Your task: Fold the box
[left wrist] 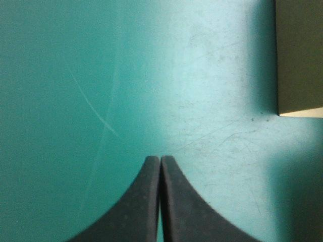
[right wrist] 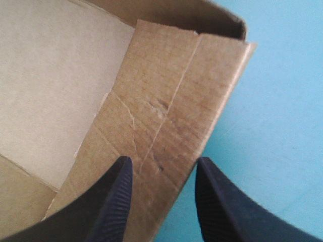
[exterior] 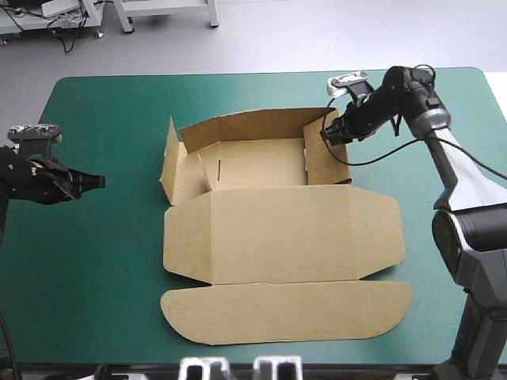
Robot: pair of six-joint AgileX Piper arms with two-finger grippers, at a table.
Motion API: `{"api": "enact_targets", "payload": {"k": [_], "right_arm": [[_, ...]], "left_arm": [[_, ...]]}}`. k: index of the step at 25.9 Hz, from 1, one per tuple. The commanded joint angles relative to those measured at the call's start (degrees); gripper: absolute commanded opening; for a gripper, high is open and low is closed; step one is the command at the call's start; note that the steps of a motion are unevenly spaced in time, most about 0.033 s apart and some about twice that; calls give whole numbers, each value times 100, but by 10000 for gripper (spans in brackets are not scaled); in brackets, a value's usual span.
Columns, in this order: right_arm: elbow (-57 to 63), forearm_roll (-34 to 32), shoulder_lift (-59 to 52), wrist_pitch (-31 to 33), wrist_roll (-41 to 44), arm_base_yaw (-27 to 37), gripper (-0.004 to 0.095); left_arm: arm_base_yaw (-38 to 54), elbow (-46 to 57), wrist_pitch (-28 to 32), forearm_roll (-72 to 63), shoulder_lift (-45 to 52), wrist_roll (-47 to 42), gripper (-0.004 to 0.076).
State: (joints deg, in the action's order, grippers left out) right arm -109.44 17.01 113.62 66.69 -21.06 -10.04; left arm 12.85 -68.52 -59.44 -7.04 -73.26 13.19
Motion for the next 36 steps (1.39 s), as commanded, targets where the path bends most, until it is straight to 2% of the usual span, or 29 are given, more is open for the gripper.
{"api": "enact_targets", "payload": {"k": [1, 5, 9, 13, 15, 21, 24, 33, 35, 36], "right_arm": [[-1149, -208, -439, 488, 633, 22, 392], [-1434, -390, -967, 488, 1133, 22, 391], [-674, -459, -1574, 488, 1322, 22, 391], [356, -393, -1863, 346, 1190, 22, 391], [614, -383, -1755, 105, 1190, 22, 391], [735, 66, -1152, -281, 1068, 22, 391], [735, 306, -882, -312, 1036, 22, 391], [735, 416, -257, -249, 787, 22, 391], [735, 471, -176, -140, 787, 22, 324], [735, 498, -132, -97, 775, 22, 237]], "left_arm": [[-8, -193, 246, -176, -98, -4, -9], [44, -215, 496, -340, -277, 54, -9], [433, -235, 456, -1005, -290, 184, -9], [875, -235, -109, -2009, -269, 750, -9], [904, -235, -367, -2064, -170, 880, -9], [904, -235, -379, -2076, 335, 847, -9], [904, -235, -449, -2076, 395, 847, -9], [904, -235, -664, -2403, 395, 847, -9], [904, -235, -884, -2663, 395, 847, -9], [904, -235, -979, -2741, 395, 863, -9]]}}
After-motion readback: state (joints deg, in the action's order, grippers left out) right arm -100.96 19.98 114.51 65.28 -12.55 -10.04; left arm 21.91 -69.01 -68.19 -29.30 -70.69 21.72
